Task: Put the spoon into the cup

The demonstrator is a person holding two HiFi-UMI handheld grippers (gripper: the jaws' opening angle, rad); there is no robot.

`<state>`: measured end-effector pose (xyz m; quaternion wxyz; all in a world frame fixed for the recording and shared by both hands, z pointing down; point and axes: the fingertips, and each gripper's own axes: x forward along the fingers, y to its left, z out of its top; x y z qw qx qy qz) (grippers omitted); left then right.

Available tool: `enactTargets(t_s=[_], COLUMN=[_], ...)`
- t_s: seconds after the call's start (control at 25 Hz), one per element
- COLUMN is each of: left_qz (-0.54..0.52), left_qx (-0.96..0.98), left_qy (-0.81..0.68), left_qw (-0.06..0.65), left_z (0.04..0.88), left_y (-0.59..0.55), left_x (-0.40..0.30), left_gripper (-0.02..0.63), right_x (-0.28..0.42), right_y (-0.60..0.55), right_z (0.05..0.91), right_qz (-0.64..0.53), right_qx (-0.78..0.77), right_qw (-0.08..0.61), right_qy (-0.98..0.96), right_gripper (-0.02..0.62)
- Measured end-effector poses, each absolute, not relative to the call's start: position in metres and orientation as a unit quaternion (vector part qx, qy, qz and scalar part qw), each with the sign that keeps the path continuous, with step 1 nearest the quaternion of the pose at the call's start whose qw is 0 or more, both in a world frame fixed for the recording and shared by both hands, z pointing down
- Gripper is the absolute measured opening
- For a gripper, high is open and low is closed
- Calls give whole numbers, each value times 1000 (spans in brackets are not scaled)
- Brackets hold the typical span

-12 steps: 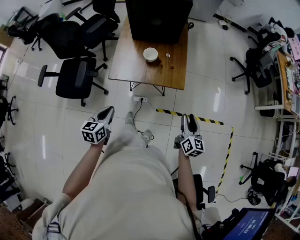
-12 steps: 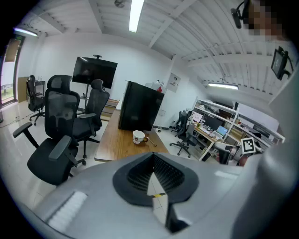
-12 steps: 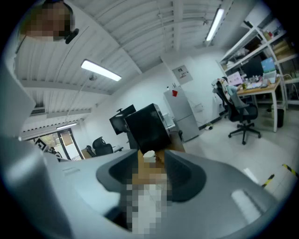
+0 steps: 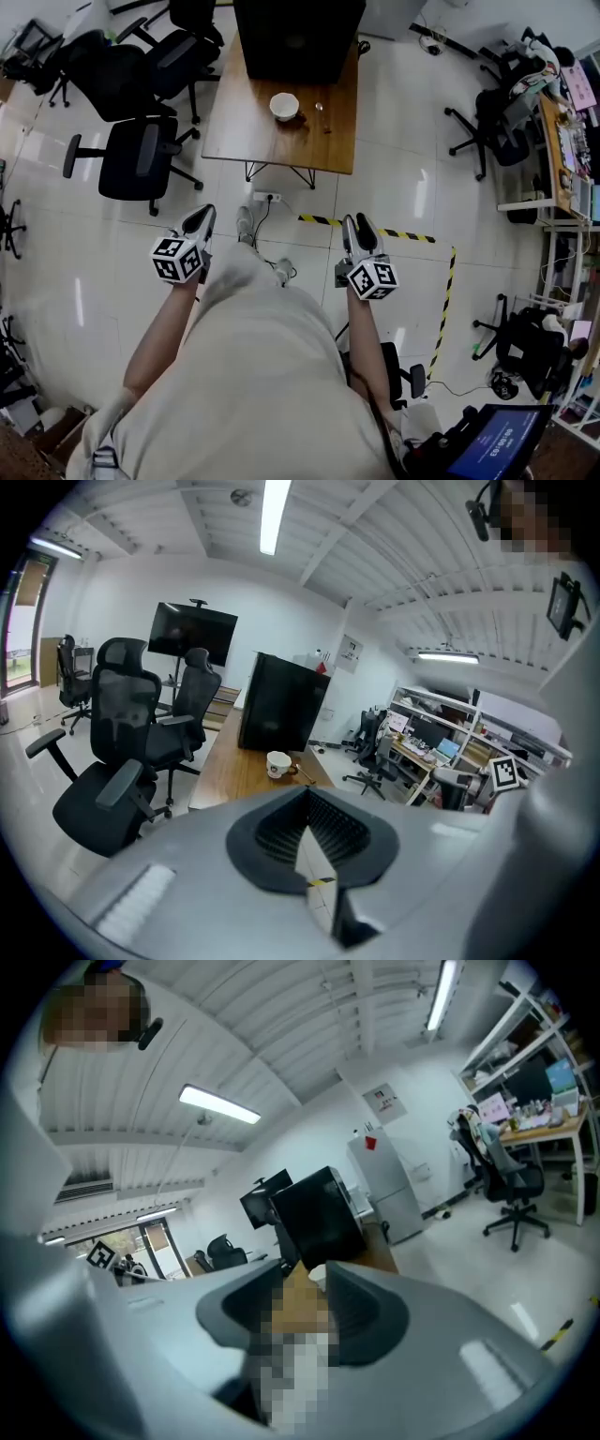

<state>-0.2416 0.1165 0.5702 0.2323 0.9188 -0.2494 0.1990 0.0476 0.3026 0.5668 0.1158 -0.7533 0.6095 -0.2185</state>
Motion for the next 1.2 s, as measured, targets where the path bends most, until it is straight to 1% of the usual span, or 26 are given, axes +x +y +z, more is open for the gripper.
enactTargets(t_s=[0.12,0.28,0.52,0.68,0.96,1.2], left_qz=[199,201,203,201,187,199], left_qx=[921,927,940,948,951,953], left_qy=[-234,-206,-163,-138,-108,-73], left_qw=[239,239,220,207,220,217], left_z=[576,577,562,555,559,576], left_y=[106,76,19,-20,-72,-92], left_x=[-227,-203,-161,-140,-117,-112], left_gripper=[0,0,0,0,0,0], right_x=[50,58,77,89,98,104], right_y=[299,286,258,218,142,120], right_z=[570,575,574,564,559,577], right_qz=[-221,-230,-241,-236,-230,-244], right_qx=[-758,-767,-786,-796,-806,-821], right_qw=[105,107,98,95,71,72], right_qy=[605,589,561,550,540,512], right_gripper=[152,152,147,147,144,141])
